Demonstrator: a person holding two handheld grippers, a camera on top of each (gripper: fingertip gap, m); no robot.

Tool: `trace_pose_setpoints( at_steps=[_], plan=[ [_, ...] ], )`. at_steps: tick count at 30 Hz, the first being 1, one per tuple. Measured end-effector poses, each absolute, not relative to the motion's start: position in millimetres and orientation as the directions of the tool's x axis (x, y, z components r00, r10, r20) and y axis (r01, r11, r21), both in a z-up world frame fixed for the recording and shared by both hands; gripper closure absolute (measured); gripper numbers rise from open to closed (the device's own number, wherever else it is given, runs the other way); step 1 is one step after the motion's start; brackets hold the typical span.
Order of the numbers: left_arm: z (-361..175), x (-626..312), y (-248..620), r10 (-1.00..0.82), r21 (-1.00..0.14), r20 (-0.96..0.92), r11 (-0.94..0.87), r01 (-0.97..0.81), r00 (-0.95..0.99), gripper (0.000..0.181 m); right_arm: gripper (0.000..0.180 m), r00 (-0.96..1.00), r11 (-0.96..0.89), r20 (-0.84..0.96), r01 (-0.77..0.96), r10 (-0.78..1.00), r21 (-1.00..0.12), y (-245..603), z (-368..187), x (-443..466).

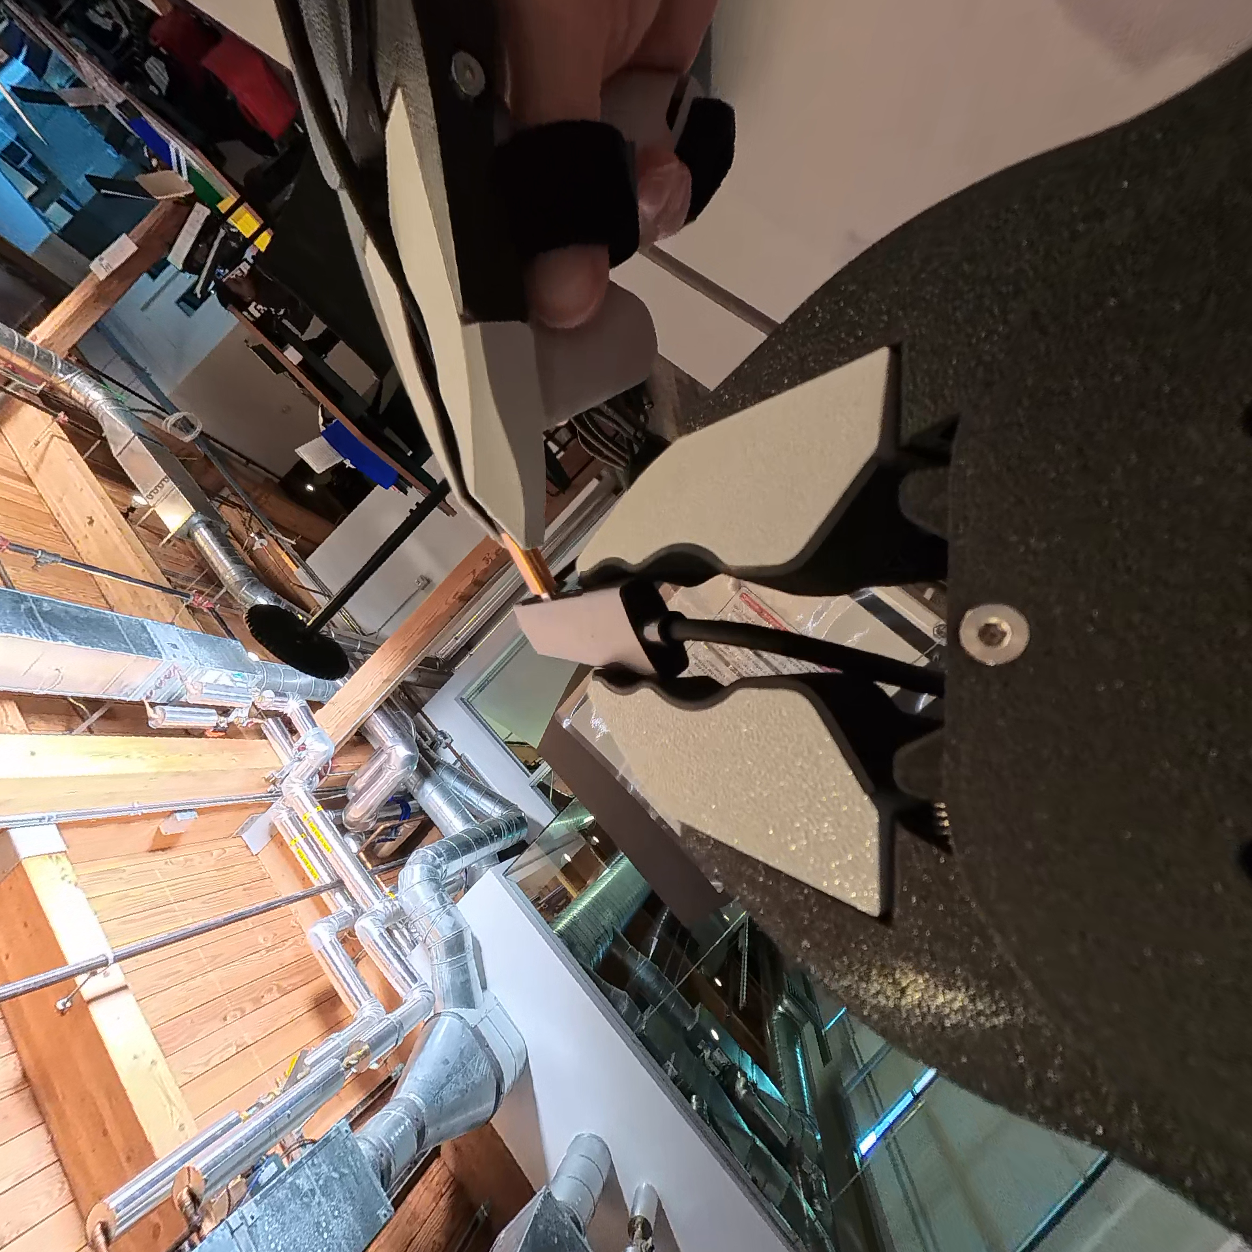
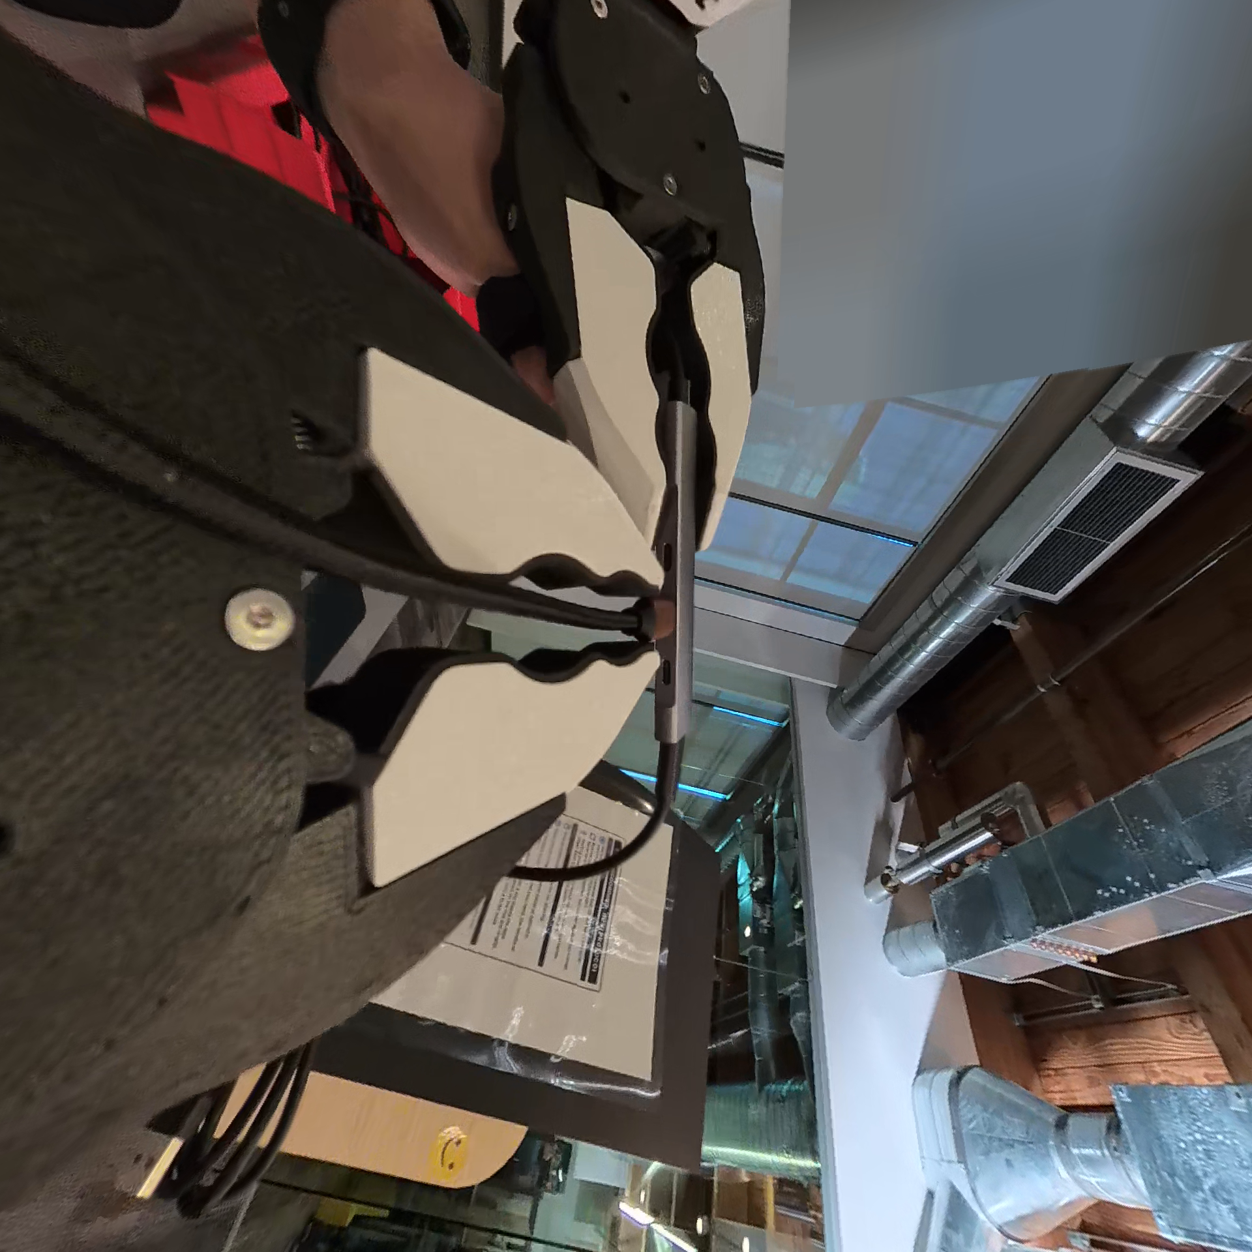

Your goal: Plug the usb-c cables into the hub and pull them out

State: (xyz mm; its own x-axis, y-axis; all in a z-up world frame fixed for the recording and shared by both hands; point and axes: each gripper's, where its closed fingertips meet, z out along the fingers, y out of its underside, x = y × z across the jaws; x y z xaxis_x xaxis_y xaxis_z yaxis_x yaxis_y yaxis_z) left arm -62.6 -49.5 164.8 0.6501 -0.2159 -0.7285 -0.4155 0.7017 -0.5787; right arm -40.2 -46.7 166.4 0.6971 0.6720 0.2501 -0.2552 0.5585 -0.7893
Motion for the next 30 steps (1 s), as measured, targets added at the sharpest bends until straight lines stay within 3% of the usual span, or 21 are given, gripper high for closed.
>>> trace_pose_setpoints(
  at_steps=[12, 19, 30],
  plan=[
    [172.8, -58.5, -68.8, -0.427, -0.668, -0.629, 0.725, -0.17, 0.649, 0.159, 0.166, 0.645, 0.629, 0.337, -0.293, 0.686, -0.72, -68.9, 175.4, -36.6],
    [179.3, -64.5, -78.1, -0.309, -0.579, -0.692, 0.778, -0.245, 0.653, 0.159, 0.167, 0.616, 0.584, 0.322, -0.283, 0.719, -0.761, -74.3, 179.4, -42.9],
    [192.1, -63.0, -95.4, -0.359, -0.6, -0.659, 0.781, -0.175, 0.661, 0.157, 0.168, 0.601, 0.569, 0.321, -0.28, 0.732, -0.774, -77.1, 173.3, -52.9]
  ],
)
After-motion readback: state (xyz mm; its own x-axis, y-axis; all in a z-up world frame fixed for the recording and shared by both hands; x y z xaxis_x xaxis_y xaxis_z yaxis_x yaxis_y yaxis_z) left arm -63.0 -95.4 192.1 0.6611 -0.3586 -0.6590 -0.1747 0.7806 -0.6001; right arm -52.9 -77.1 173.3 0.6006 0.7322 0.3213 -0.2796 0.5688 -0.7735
